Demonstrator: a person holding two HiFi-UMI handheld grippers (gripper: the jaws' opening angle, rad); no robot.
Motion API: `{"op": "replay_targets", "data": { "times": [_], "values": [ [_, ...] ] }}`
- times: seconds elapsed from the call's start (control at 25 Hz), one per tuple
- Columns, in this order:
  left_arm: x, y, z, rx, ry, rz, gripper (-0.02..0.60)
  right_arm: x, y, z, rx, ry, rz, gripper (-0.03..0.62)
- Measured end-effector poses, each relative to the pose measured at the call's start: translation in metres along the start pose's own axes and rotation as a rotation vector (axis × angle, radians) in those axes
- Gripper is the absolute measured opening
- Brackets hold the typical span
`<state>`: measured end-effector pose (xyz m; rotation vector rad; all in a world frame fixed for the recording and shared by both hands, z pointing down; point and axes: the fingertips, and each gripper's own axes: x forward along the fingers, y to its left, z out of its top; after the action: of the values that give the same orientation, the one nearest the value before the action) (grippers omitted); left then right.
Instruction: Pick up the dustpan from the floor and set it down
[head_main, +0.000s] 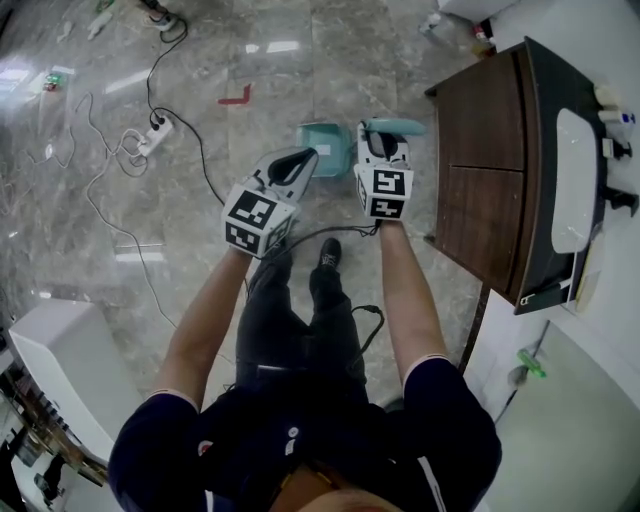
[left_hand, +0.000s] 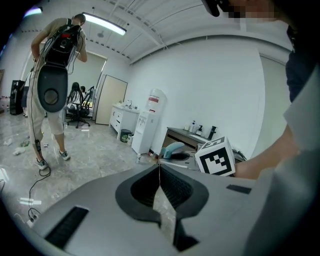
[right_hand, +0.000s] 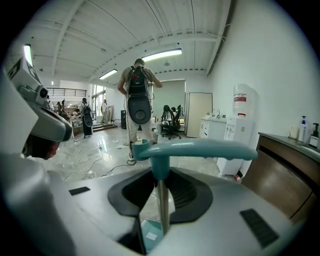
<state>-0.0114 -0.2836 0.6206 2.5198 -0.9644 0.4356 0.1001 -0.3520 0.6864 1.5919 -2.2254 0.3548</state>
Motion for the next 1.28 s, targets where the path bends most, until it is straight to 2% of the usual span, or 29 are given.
{"op": "replay_targets", "data": {
  "times": [0.28,0.52,0.88,1.28],
  "values": [
    [0.009,0.018,-0.024,-0.033,0.03,0.014,0.012,0.027,-0.008,-0.025,0.005,0.01,-0.006,0.099],
    [0.015,0.027,-0.03,-0.045,0.039,0.014,0.012,0.032,-0.016,-0.028,0.012,-0.005,-0.014,0.099],
    [0.022,0.016,-0.037,-0.05,0.047,-0.002,0.012,0.012,-0.033,-0.055,0.054,0.005,-0.04,0.098],
    [0.037,-0.015,-0.049,-0.039,0.08,-0.028,0.012,-0.012,-0.055,-0.086,0.078,0.024,-0.067,0.1]
  ]
}}
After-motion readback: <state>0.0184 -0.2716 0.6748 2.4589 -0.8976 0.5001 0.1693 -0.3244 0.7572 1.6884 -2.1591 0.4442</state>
